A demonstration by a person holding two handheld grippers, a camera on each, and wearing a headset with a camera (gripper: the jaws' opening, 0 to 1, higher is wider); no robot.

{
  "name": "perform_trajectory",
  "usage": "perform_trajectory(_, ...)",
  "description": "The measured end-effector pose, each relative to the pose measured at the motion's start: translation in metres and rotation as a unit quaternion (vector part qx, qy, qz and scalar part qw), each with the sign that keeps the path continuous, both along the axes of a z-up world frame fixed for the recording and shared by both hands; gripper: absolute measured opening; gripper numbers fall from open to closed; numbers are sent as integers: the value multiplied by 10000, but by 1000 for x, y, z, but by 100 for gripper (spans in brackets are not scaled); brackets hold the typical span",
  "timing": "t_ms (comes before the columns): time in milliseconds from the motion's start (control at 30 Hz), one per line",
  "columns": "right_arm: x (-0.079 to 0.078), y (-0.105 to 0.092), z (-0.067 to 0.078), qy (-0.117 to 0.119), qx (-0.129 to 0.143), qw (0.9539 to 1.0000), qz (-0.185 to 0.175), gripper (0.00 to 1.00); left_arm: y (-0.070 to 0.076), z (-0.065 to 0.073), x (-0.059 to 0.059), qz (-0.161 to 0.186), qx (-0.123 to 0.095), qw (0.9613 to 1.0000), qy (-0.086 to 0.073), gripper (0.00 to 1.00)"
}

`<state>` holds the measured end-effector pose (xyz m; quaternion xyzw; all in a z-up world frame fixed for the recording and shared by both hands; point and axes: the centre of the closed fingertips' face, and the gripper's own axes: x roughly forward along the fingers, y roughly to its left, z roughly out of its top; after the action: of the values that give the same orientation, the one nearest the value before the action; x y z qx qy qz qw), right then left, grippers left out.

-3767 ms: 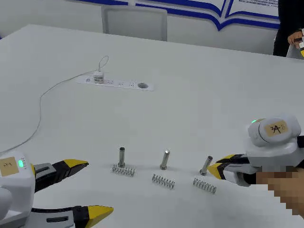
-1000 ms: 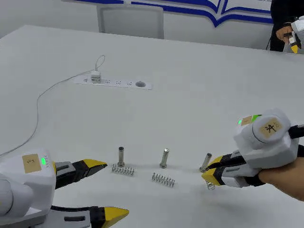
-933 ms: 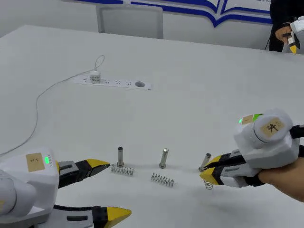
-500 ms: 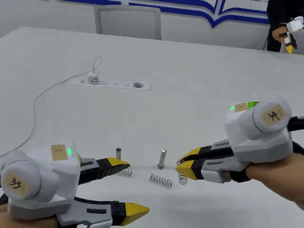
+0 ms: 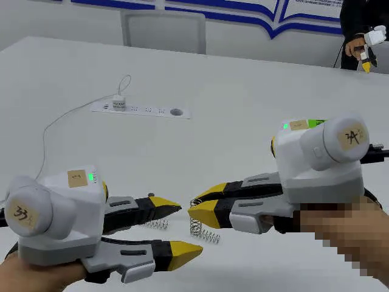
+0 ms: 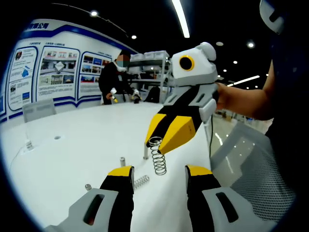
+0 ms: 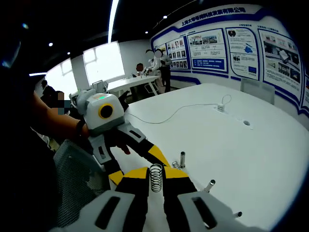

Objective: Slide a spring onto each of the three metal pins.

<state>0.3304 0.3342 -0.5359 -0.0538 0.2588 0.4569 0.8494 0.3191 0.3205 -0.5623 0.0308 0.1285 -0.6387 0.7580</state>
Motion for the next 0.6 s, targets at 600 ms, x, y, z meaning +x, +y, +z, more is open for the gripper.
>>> perform_trajectory(600, -9, 9, 2, -53, -5, 9998, 176, 12, -4, 4, -8, -229, -65, 9996, -159, 13)
